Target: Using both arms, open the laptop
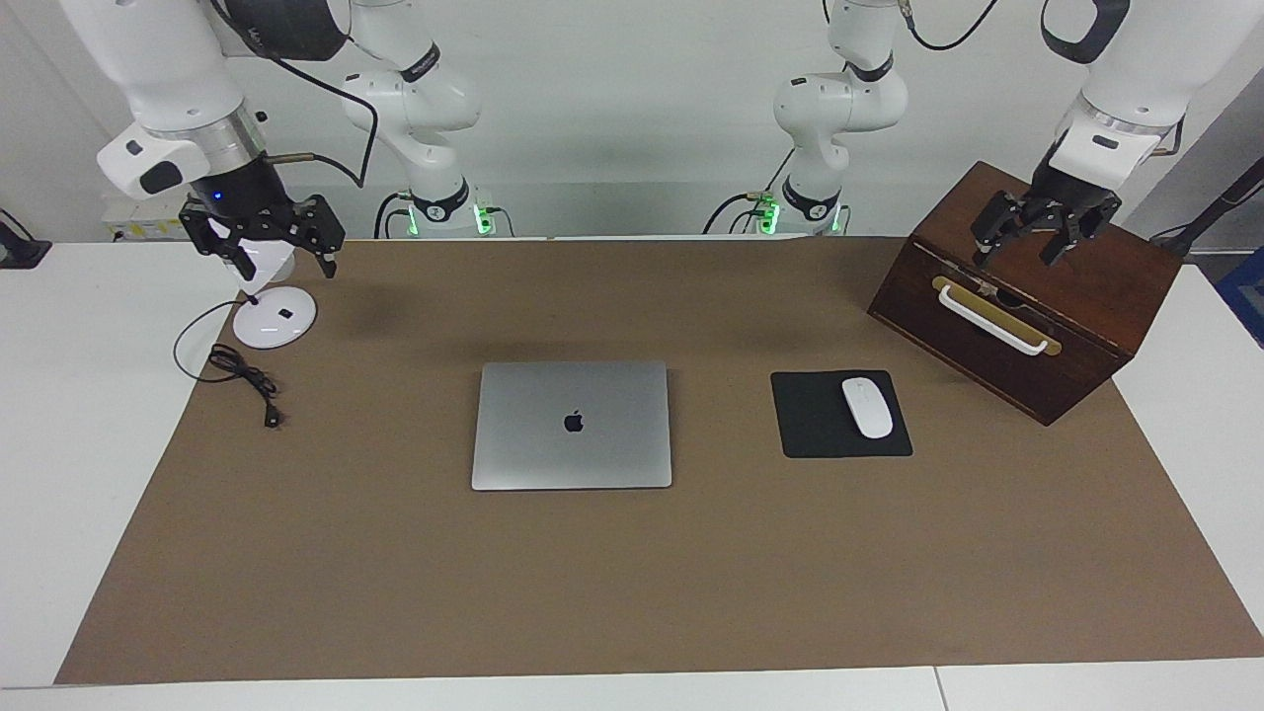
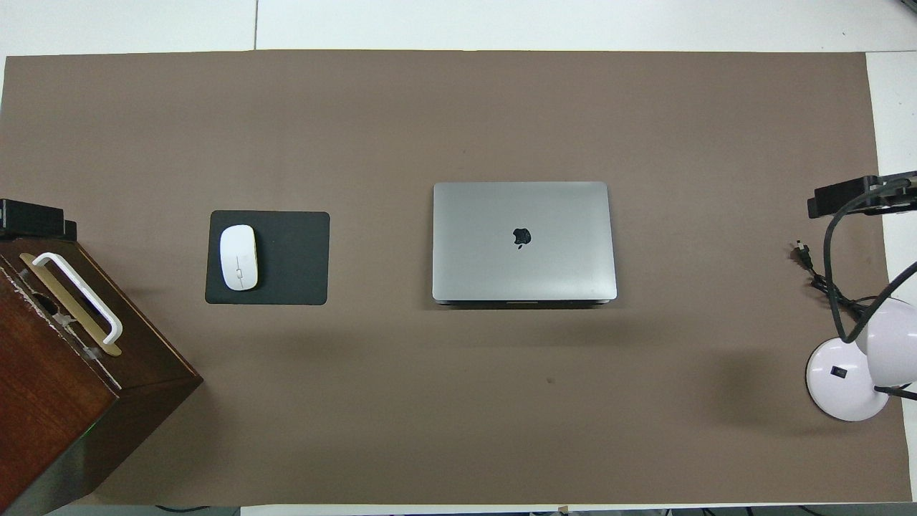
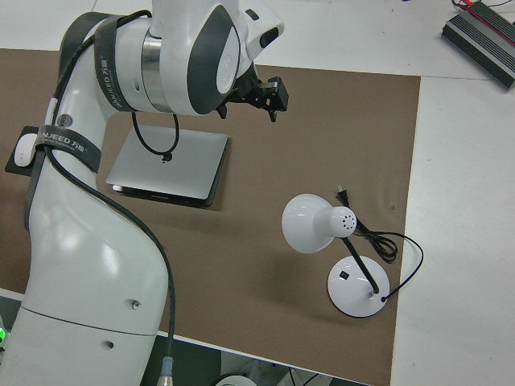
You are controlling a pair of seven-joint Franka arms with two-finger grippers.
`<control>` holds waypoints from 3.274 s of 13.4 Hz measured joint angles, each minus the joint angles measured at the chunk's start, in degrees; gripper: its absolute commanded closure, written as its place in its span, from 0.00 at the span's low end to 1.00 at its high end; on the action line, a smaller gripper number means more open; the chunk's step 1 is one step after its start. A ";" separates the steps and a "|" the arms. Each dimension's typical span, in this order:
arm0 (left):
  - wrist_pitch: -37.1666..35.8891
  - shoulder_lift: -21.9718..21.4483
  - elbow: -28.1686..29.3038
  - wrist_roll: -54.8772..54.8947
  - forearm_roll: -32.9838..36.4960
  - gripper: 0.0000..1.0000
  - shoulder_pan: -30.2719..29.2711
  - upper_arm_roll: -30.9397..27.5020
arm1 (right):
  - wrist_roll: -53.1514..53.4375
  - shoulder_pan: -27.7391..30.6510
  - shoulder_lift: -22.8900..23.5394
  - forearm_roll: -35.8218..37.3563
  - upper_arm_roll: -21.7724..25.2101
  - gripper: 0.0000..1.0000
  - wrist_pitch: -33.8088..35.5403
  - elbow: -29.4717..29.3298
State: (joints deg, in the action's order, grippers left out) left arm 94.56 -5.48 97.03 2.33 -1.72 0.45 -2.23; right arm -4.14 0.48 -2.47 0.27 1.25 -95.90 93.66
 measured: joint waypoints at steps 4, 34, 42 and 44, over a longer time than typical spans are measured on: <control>0.13 0.00 0.00 0.01 0.30 0.00 0.23 0.47 | -3.24 2.73 -0.77 -3.47 0.07 0.00 -11.33 5.27; 48.38 -16.20 41.84 1.83 -4.35 1.00 18.99 1.14 | -0.53 -36.45 -0.30 -96.78 -1.40 0.00 -85.17 47.63; 74.58 -17.53 57.74 1.86 -4.35 1.00 30.44 1.12 | -0.39 -36.03 0.74 -99.12 -0.74 0.00 -85.22 47.21; 82.21 -14.86 60.18 1.90 -4.35 1.00 33.37 1.10 | -0.37 -35.55 0.96 -99.13 -0.65 0.00 -85.22 47.22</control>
State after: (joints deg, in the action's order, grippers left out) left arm 176.77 -20.33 157.21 4.23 -6.07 33.82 -1.13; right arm -4.51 -35.07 -1.51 -98.86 0.59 -181.11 140.89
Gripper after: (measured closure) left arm 0.991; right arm 0.000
